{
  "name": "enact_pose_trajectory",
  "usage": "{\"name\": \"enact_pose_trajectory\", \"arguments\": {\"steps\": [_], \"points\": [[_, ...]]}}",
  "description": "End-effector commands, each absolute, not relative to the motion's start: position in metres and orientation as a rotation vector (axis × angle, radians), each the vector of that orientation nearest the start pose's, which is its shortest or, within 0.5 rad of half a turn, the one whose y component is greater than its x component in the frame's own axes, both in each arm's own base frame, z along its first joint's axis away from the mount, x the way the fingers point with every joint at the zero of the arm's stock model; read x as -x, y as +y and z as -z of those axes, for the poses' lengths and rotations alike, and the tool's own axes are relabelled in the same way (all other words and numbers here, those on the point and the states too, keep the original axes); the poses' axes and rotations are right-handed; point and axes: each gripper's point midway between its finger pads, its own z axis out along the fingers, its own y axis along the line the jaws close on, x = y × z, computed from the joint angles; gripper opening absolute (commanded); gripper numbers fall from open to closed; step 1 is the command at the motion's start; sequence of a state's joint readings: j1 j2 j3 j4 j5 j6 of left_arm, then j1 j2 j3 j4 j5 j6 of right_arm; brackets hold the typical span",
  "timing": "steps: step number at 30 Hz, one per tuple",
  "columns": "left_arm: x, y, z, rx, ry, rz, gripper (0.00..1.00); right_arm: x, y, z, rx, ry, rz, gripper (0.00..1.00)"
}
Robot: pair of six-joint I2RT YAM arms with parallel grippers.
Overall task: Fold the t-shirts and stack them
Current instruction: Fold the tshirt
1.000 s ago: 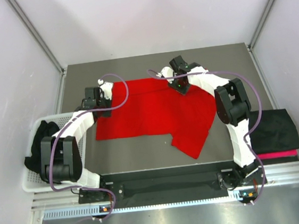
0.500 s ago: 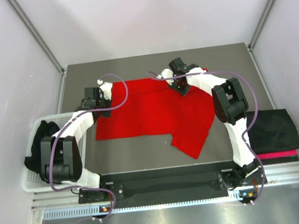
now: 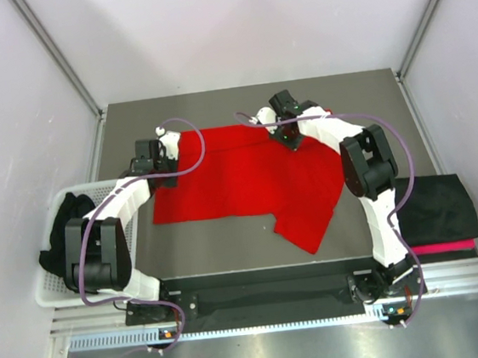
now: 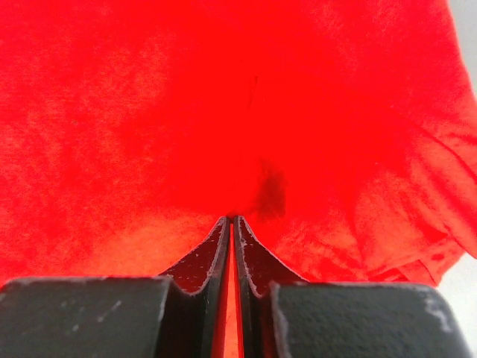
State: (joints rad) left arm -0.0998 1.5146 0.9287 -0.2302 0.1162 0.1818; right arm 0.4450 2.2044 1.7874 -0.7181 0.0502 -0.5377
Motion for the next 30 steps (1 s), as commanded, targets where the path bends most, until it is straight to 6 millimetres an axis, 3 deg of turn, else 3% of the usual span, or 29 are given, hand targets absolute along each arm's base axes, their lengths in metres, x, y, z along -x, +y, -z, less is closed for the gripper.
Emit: {"name": "enact_pose_trajectory", "arguments": {"steps": [1,15,19,23,24,25,26,27,28,29,30], "points": [[-0.388,-0.053,-0.094,-0.383,2.289,0.114,0.22,-0.461,0.202,-0.087,1.234,2.295,0.116,0.05],[-0.388,-0.053,-0.094,-0.384,2.289,0.115,0.22,-0.452,0.218,-0.089,1.296,2.264,0.184,0.06],[-0.388,-0.053,-0.094,-0.383,2.288,0.114,0.21,-0.450,0.219,-0.094,1.290,2.260,0.184,0.16],[-0.390,-0.053,-0.103,-0.385,2.276,0.115,0.21,-0.442,0.222,-0.135,1.244,2.198,0.150,0.29],[-0.388,-0.054,-0.106,-0.390,2.278,0.117,0.22,-0.436,0.221,-0.164,1.214,2.147,0.130,0.34],[-0.388,-0.057,-0.114,-0.411,2.259,0.133,0.24,-0.433,0.220,-0.177,1.204,2.116,0.119,0.36],[-0.390,-0.059,-0.122,-0.426,2.238,0.140,0.25,-0.420,0.215,-0.172,1.227,2.117,0.101,0.38],[-0.388,-0.062,-0.129,-0.444,2.225,0.158,0.27,-0.410,0.211,-0.203,1.229,2.035,0.091,0.39],[-0.386,-0.065,-0.140,-0.469,2.195,0.177,0.31,-0.403,0.210,-0.212,1.231,1.993,0.075,0.40],[-0.384,-0.068,-0.145,-0.487,2.183,0.188,0.32,-0.385,0.204,-0.194,1.277,2.006,0.043,0.40],[-0.380,-0.070,-0.150,-0.503,2.179,0.201,0.34,-0.373,0.199,-0.217,1.279,1.921,0.044,0.40]]}}
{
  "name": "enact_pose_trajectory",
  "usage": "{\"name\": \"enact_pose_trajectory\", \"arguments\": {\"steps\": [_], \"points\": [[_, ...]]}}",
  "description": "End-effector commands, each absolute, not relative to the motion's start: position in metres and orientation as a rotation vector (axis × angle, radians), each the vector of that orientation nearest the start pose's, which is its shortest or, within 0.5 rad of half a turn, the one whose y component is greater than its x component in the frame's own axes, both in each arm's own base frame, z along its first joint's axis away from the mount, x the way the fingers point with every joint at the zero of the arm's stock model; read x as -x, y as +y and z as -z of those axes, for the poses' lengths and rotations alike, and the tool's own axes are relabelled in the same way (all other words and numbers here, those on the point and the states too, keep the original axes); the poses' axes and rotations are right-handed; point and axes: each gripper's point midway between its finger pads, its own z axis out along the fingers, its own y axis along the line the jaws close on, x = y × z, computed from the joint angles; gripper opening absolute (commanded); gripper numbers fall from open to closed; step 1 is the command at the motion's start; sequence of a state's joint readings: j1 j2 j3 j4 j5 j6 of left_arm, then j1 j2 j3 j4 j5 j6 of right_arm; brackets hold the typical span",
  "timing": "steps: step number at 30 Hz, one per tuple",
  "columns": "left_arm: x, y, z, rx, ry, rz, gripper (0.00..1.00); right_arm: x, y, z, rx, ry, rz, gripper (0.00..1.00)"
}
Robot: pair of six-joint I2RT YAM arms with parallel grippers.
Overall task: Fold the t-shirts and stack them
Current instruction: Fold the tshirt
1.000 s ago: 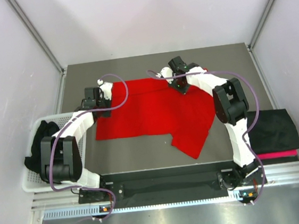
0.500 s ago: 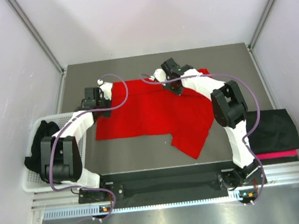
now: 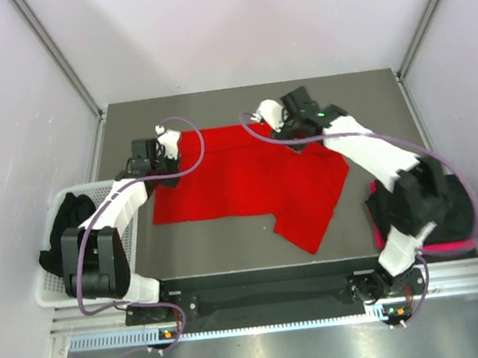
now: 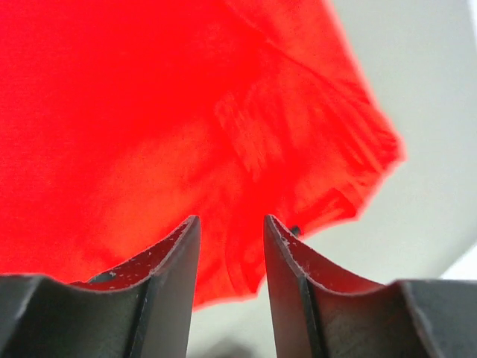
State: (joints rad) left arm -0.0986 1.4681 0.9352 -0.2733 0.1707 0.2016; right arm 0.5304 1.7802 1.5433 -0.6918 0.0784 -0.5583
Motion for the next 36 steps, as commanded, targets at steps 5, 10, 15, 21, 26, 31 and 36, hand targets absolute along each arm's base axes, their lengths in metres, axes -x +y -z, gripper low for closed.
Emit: {"name": "enact_pose_trajectory", "arguments": {"steps": [5,10,15,21,26,31,36], "points": [[-0.363,-0.075,-0.143,-0.571,2.227,0.251,0.48,-0.293,0.188,-0.183,1.502,1.845,-0.156,0.41],[-0.338,-0.076,-0.114,-0.638,2.401,0.321,0.45,-0.204,0.187,-0.147,1.741,1.794,-0.464,0.43],[-0.340,-0.067,-0.100,-0.617,2.427,0.259,0.43,-0.144,0.190,-0.123,1.911,1.720,-0.618,0.44],[-0.346,-0.053,-0.090,-0.575,2.479,0.162,0.43,-0.114,0.184,-0.093,2.046,1.648,-0.615,0.44],[-0.351,-0.049,-0.095,-0.540,2.470,0.133,0.42,-0.107,0.183,-0.070,2.136,1.603,-0.566,0.44],[-0.350,-0.048,-0.097,-0.533,2.475,0.129,0.42,-0.110,0.193,-0.047,2.219,1.607,-0.504,0.44],[-0.346,-0.048,-0.099,-0.533,2.464,0.130,0.42,-0.119,0.199,-0.036,2.240,1.592,-0.469,0.43]]}}
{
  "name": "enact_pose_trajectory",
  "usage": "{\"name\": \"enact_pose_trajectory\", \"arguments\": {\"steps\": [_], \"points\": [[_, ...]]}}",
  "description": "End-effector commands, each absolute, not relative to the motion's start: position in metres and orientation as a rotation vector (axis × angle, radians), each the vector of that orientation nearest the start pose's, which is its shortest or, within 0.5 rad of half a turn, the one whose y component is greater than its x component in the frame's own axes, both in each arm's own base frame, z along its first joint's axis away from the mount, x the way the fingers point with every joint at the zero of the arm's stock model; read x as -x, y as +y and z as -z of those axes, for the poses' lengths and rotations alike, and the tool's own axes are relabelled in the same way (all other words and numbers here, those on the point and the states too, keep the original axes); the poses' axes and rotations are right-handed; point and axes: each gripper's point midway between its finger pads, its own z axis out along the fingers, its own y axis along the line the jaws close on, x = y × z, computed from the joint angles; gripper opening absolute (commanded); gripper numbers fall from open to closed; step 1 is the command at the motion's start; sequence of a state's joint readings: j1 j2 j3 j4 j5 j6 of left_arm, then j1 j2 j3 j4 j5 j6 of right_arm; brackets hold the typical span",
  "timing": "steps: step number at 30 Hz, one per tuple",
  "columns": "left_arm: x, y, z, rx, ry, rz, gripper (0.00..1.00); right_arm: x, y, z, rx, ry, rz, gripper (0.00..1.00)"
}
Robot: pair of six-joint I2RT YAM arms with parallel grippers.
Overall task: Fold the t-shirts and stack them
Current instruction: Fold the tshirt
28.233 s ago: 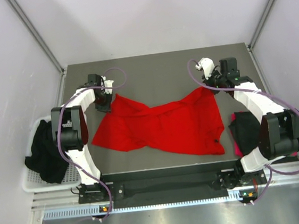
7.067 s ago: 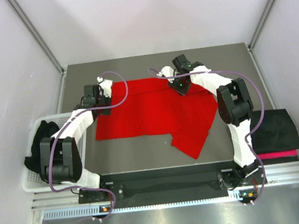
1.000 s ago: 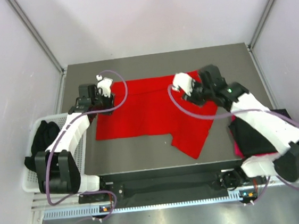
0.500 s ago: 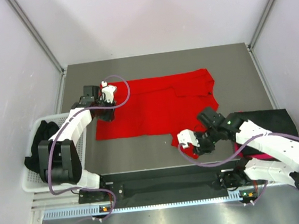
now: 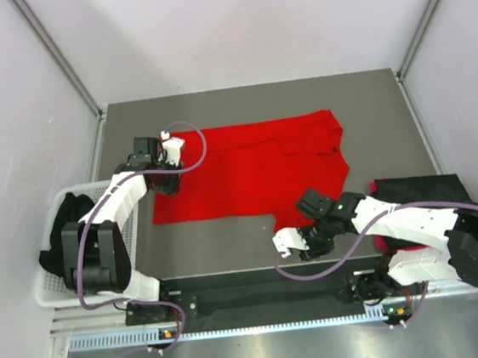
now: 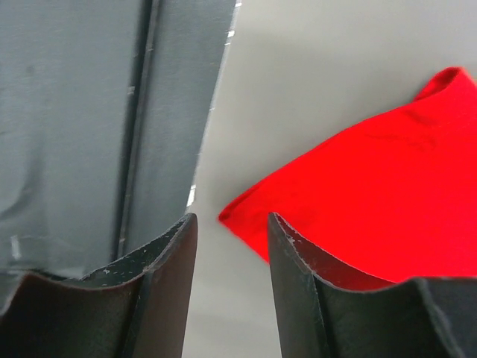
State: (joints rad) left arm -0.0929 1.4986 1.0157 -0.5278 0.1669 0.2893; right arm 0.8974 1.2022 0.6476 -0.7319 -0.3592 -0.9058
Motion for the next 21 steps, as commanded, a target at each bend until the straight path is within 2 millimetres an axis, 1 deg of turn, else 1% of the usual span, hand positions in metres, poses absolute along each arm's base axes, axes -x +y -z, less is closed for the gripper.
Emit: {"name": "enact_pose_trajectory", "arguments": {"steps": [1,6,8,15,21], "points": [[-0.346,-0.047,-0.099,-0.530,2.462,0.127,0.42,-0.120,0.199,-0.035,2.246,1.593,-0.457,0.43],[-0.343,-0.048,-0.096,-0.531,2.458,0.129,0.42,-0.121,0.194,-0.026,2.269,1.617,-0.437,0.43],[-0.344,-0.048,-0.095,-0.531,2.460,0.130,0.42,-0.118,0.191,-0.023,2.281,1.630,-0.444,0.43],[-0.346,-0.046,-0.095,-0.523,2.466,0.121,0.42,-0.114,0.189,-0.030,2.277,1.627,-0.457,0.44],[-0.346,-0.044,-0.097,-0.523,2.462,0.108,0.42,-0.113,0.185,-0.018,2.305,1.661,-0.453,0.43]]}}
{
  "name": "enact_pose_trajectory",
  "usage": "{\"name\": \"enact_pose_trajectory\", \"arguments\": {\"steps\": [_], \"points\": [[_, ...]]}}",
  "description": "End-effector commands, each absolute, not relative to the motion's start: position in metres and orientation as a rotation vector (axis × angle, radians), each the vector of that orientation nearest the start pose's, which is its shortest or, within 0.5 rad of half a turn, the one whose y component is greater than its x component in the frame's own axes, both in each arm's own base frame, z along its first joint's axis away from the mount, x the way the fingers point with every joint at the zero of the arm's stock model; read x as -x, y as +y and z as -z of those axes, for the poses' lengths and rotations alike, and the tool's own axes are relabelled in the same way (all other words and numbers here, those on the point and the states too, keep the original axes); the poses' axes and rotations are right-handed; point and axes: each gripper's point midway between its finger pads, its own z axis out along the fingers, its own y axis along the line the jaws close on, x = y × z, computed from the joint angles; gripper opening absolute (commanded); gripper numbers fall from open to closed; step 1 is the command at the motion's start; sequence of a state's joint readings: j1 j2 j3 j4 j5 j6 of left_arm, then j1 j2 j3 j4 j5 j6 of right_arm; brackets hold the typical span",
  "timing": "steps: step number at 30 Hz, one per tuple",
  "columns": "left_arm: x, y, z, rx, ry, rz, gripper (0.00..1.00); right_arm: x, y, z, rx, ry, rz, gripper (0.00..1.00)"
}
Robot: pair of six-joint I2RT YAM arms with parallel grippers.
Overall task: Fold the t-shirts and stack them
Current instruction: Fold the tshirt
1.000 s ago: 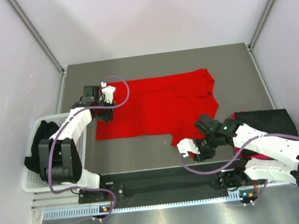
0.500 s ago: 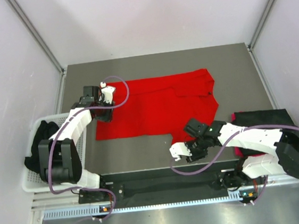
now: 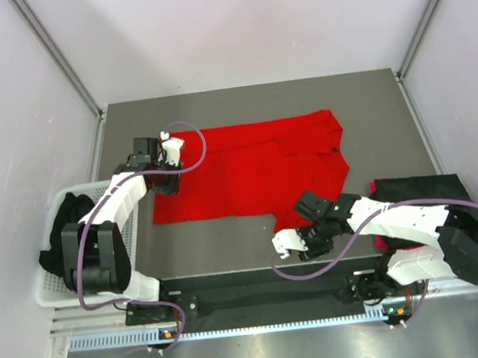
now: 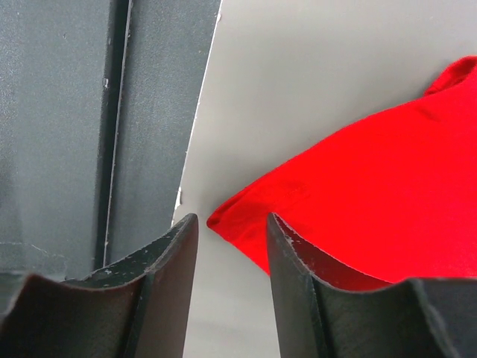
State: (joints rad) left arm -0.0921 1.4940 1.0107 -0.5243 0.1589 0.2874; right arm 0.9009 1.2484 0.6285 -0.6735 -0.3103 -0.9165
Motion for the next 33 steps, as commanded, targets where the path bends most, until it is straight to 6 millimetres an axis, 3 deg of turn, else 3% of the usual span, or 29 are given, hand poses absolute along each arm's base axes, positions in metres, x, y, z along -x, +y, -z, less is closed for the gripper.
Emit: {"name": "enact_pose_trajectory", "arguments": {"steps": [1,7,11,12,16,20,28,33], "points": [[-0.347,-0.044,-0.097,-0.523,2.463,0.103,0.42,-0.113,0.185,-0.017,2.310,1.666,-0.455,0.42],[-0.347,-0.037,-0.100,-0.541,2.470,0.055,0.42,-0.113,0.185,-0.008,2.330,1.694,-0.454,0.34],[-0.342,-0.032,-0.097,-0.618,2.491,0.021,0.42,-0.118,0.184,-0.012,2.311,1.715,-0.420,0.12],[-0.331,-0.033,-0.094,-0.665,2.529,0.047,0.41,-0.123,0.184,-0.015,2.300,1.714,-0.384,0.08],[-0.295,-0.026,-0.079,-0.901,2.620,0.062,0.47,-0.140,0.190,-0.034,2.182,1.700,-0.299,0.07],[-0.274,-0.014,-0.069,-0.990,2.667,0.015,0.51,-0.153,0.186,-0.040,2.123,1.717,-0.238,0.07],[-0.261,0.018,-0.058,-1.113,2.751,-0.174,0.51,-0.159,0.186,-0.040,2.096,1.731,-0.234,0.07],[-0.263,0.019,-0.047,-1.154,2.756,-0.181,0.50,-0.160,0.187,-0.038,2.099,1.732,-0.235,0.07]]}}
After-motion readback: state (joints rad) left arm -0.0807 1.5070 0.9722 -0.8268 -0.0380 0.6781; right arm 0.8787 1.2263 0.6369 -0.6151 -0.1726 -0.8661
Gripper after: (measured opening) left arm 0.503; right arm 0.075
